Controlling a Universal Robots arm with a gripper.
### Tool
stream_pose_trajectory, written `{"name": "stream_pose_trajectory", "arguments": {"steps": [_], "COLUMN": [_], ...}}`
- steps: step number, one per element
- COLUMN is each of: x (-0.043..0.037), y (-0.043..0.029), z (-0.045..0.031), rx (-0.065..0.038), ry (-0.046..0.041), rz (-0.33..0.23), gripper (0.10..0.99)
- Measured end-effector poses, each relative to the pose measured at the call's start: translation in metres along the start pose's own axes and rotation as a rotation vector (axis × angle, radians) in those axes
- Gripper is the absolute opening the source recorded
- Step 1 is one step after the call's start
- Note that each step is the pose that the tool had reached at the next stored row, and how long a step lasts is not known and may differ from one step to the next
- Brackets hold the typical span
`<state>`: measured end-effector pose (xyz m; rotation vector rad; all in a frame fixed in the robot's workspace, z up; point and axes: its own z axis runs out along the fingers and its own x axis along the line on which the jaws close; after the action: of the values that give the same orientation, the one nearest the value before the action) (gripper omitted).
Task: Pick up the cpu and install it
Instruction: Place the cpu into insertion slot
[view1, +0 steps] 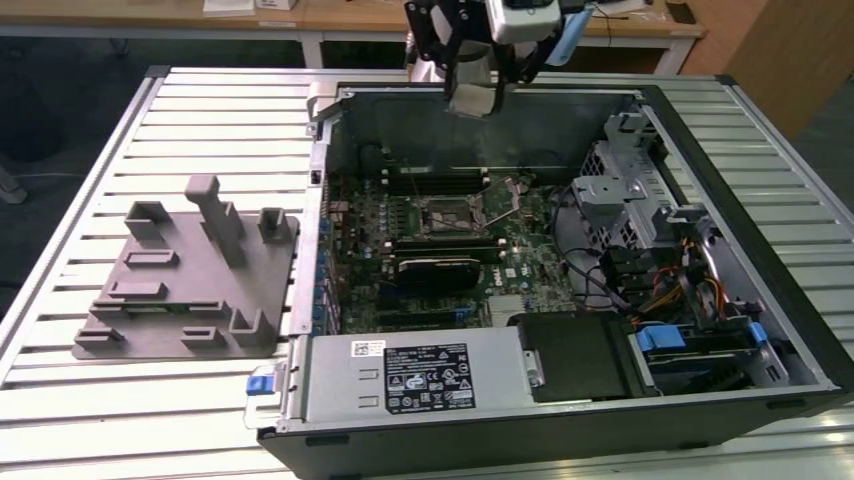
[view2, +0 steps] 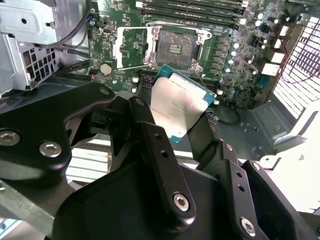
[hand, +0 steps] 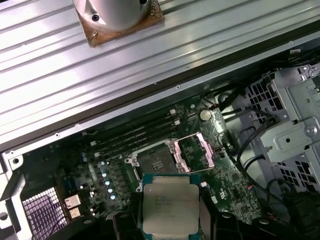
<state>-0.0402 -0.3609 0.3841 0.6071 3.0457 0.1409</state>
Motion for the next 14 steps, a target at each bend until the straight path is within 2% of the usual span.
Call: {"name": "stream_pose_trajectory", "arguments": {"steps": [14], "x": [0.0003], "y": [-0.002], "z": [0.0206], "rx": [0.011], "ry": [-0.0047], "rz": [-0.001], "gripper": [0.541]}}
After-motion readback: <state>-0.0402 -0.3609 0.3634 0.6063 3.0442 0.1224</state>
